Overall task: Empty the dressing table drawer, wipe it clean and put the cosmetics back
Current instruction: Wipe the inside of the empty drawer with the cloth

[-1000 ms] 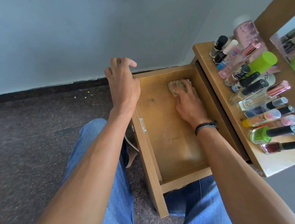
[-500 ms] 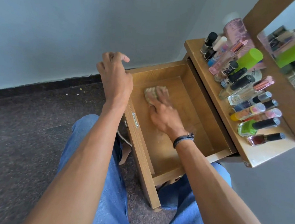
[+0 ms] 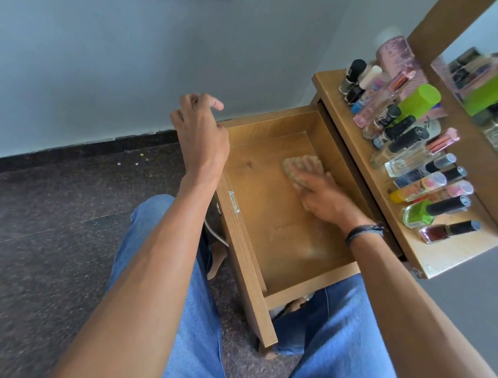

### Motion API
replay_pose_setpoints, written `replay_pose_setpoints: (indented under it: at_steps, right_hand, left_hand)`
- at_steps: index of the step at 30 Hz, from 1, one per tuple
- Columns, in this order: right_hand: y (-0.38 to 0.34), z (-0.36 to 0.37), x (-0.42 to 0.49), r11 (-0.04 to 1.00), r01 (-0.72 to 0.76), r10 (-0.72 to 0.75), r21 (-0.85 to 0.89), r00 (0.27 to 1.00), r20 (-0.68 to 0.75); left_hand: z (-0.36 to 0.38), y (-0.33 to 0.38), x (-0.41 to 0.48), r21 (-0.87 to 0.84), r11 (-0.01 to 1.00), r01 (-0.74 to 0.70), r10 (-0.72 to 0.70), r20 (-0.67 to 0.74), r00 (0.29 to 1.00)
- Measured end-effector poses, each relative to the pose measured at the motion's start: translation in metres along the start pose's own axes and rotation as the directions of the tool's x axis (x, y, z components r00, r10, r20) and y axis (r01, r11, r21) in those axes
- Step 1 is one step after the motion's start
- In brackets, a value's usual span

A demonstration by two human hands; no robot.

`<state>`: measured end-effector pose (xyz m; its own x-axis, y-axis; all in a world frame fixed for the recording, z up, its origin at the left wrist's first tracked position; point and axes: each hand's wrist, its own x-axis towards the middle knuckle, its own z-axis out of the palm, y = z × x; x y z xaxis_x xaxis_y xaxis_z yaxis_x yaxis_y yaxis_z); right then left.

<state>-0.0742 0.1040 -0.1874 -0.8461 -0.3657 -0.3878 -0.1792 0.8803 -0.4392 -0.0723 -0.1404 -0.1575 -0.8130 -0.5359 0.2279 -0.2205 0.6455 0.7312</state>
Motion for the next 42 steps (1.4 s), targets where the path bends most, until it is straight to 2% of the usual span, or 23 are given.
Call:
replay_pose_setpoints:
  at_steps: [3, 5, 9, 12, 17, 19, 22, 25, 27, 29, 31, 35, 38, 40, 42]
  right_hand:
    - [-0.003, 0.006, 0.000, 0.991, -0.132, 0.132, 0.000, 0.988, -0.082]
    - [-0.019, 0.017, -0.007, 0.989, -0.132, 0.121, -0.072, 0.984, -0.133]
    - [-0.064, 0.038, -0.026, 0.990, 0.006, -0.018, -0.138, 0.996, -0.083]
    - [-0.086, 0.061, -0.040, 0.983, 0.140, -0.146, -0.120, 0.989, -0.038]
    - [-0.062, 0.054, -0.055, 0.971, 0.202, -0.194, -0.125, 0.978, 0.071]
    - [-0.043, 0.038, -0.054, 0.975, 0.170, -0.158, -0.140, 0.983, 0.097]
    - [-0.013, 0.013, -0.045, 0.991, 0.019, -0.008, -0.134, 0.997, 0.081]
    - [-0.001, 0.008, -0.041, 0.983, -0.156, 0.157, -0.096, 0.988, 0.002]
    - [-0.010, 0.019, -0.046, 0.966, -0.217, 0.208, -0.138, 0.975, -0.071]
    - [-0.027, 0.035, -0.055, 0.965, -0.195, 0.171, -0.175, 0.975, -0.144]
    - [-0.050, 0.048, -0.066, 0.979, -0.113, 0.084, -0.167, 0.982, -0.172]
    - [-0.085, 0.065, -0.082, 0.977, 0.073, -0.092, -0.200, 0.992, -0.087]
    - [-0.076, 0.062, -0.077, 0.990, 0.060, -0.061, -0.124, 0.998, -0.002]
    - [-0.061, 0.051, -0.073, 0.988, -0.005, 0.015, -0.157, 0.998, 0.059]
    - [-0.044, 0.035, -0.071, 0.979, -0.069, 0.079, -0.193, 0.996, 0.043]
  left_hand:
    - [0.000, 0.000, 0.000, -0.003, 1.000, -0.010, 0.010, -0.003, 1.000]
    - [0.000, 0.000, 0.001, 0.005, 1.000, -0.013, 0.013, -0.007, 1.000]
    - [0.003, -0.002, 0.003, 0.017, 1.000, -0.014, 0.014, 0.000, 1.000]
    - [0.003, -0.002, 0.003, 0.013, 1.000, -0.015, 0.014, 0.004, 1.000]
    - [0.001, -0.002, 0.001, 0.017, 1.000, -0.019, 0.019, 0.002, 1.000]
    - [0.001, -0.001, 0.001, 0.016, 1.000, -0.014, 0.014, 0.007, 1.000]
    - [0.001, -0.002, 0.002, 0.012, 1.000, -0.006, 0.006, 0.005, 1.000]
    - [0.001, -0.002, 0.003, 0.003, 1.000, -0.003, 0.003, 0.004, 1.000]
    - [0.001, -0.002, 0.002, 0.005, 1.000, -0.004, 0.003, 0.004, 1.000]
    - [0.002, -0.002, 0.002, 0.006, 1.000, -0.005, 0.005, 0.001, 1.000]
    - [0.002, -0.002, 0.002, 0.006, 1.000, -0.005, 0.005, 0.002, 1.000]
    - [0.003, -0.004, 0.004, 0.010, 1.000, -0.003, 0.003, 0.004, 1.000]
    - [0.002, -0.004, 0.003, 0.016, 1.000, -0.004, 0.004, 0.003, 1.000]
    - [0.002, -0.003, 0.003, 0.016, 1.000, -0.005, 0.005, 0.006, 1.000]
    - [0.002, -0.002, 0.003, 0.013, 1.000, -0.005, 0.004, 0.009, 1.000]
